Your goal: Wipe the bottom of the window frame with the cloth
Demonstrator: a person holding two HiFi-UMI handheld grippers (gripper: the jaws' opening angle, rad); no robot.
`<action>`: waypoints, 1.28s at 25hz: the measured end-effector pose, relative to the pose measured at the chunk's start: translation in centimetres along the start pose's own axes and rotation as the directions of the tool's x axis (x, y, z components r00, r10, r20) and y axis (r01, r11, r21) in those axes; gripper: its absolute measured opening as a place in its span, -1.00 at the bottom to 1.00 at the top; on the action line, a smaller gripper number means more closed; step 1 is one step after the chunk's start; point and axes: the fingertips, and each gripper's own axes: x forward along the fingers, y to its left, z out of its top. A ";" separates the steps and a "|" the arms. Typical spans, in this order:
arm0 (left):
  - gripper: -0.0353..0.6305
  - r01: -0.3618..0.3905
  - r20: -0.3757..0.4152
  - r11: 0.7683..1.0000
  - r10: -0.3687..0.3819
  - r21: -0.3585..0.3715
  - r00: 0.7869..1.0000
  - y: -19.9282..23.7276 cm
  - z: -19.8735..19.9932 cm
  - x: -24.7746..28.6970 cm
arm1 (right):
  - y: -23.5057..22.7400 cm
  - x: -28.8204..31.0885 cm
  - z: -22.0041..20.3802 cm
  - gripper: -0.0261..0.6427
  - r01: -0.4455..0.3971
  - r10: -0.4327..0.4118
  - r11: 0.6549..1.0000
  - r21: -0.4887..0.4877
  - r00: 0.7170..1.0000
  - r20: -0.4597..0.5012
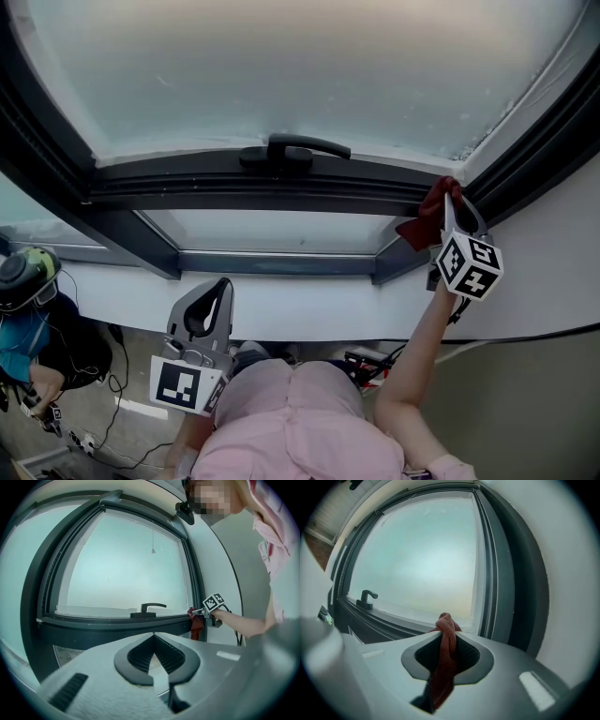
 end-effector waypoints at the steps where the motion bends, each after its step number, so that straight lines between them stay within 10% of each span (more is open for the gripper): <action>1: -0.90 -0.001 -0.001 1.000 0.001 0.000 1.000 0.0 -0.1 0.0 | -0.2 0.0 0.0 -0.74 0.004 -0.004 1.000 0.002 1.000 0.001; 20: -0.90 0.000 -0.029 0.999 -0.001 -0.034 1.000 2.0 -1.3 -1.7 | -1.7 -1.7 0.1 -0.74 0.113 -0.115 0.993 0.040 0.993 0.030; 26: -0.90 -0.001 -0.035 0.999 0.000 -0.036 0.999 5.3 -0.9 -3.1 | 10.5 -6.0 4.4 -0.74 -0.074 0.055 0.994 0.076 0.972 0.227; 32: -0.90 0.015 -0.030 1.000 -0.015 -0.024 0.999 8.1 0.1 -5.0 | 25.0 -4.4 4.5 -0.74 -0.287 0.287 0.958 -0.025 0.941 0.180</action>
